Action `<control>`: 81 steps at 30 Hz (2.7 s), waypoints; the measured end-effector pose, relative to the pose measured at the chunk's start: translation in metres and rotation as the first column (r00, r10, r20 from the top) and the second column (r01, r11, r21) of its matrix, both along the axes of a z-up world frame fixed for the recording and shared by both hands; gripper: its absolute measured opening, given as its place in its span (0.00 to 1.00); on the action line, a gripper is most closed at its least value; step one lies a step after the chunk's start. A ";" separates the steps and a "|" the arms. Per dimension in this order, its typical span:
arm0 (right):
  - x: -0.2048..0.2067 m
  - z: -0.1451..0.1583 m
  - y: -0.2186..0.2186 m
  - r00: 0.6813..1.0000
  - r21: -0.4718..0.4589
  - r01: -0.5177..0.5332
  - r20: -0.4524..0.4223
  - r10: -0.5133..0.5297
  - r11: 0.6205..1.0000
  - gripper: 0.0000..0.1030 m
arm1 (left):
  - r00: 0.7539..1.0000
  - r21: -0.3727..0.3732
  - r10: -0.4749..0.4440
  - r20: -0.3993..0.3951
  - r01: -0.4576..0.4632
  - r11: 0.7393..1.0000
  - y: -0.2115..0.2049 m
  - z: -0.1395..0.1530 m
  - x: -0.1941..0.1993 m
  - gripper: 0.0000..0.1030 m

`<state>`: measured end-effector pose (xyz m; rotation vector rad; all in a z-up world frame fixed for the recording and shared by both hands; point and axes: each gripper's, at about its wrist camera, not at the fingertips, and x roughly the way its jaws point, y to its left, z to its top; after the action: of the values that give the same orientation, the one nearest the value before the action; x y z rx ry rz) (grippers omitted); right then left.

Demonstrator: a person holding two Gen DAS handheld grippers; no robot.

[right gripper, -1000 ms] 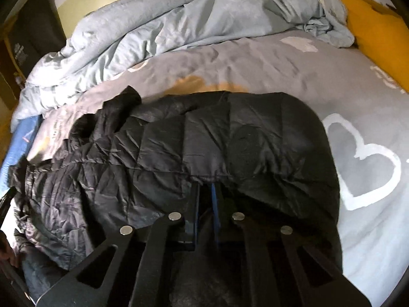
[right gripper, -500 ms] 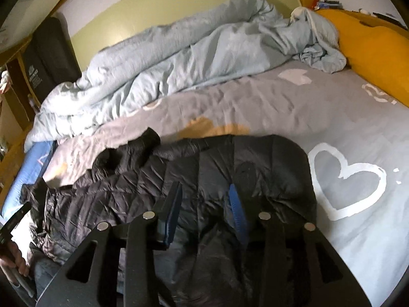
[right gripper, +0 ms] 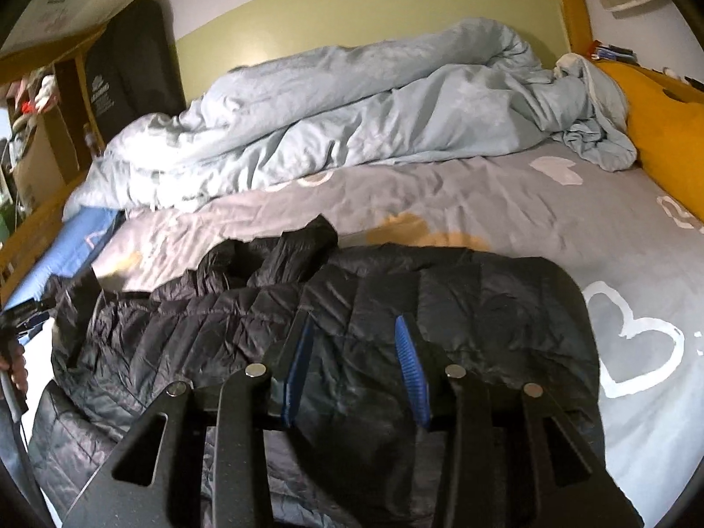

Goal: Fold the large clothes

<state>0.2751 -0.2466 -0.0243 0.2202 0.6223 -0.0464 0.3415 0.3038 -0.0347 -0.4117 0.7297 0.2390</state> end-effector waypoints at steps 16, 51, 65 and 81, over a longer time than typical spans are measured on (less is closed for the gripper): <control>-0.004 0.001 0.000 1.000 0.000 -0.002 0.008 0.002 1.000 0.38 | 0.991 -0.175 0.136 0.005 -0.133 0.976 0.065 -0.063 0.030 0.61; -0.008 0.002 -0.007 1.000 0.064 -0.010 0.004 0.009 0.998 0.42 | 0.859 0.224 -0.506 0.084 0.478 0.849 -0.343 0.034 -0.032 0.08; -0.031 0.029 -0.012 0.995 0.110 -0.031 0.094 0.021 0.993 0.49 | 0.950 0.217 -0.265 0.166 0.227 0.950 -0.227 0.076 -0.085 0.75; -0.037 0.035 -0.005 0.993 0.086 -0.047 0.115 0.037 0.995 0.53 | 0.975 0.014 -0.197 -0.106 0.200 0.980 -0.180 -0.020 -0.032 0.22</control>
<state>0.2383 -0.2512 0.0110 0.2933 0.5156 0.0344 0.3097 0.1240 -0.0543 -0.3022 0.8636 0.0813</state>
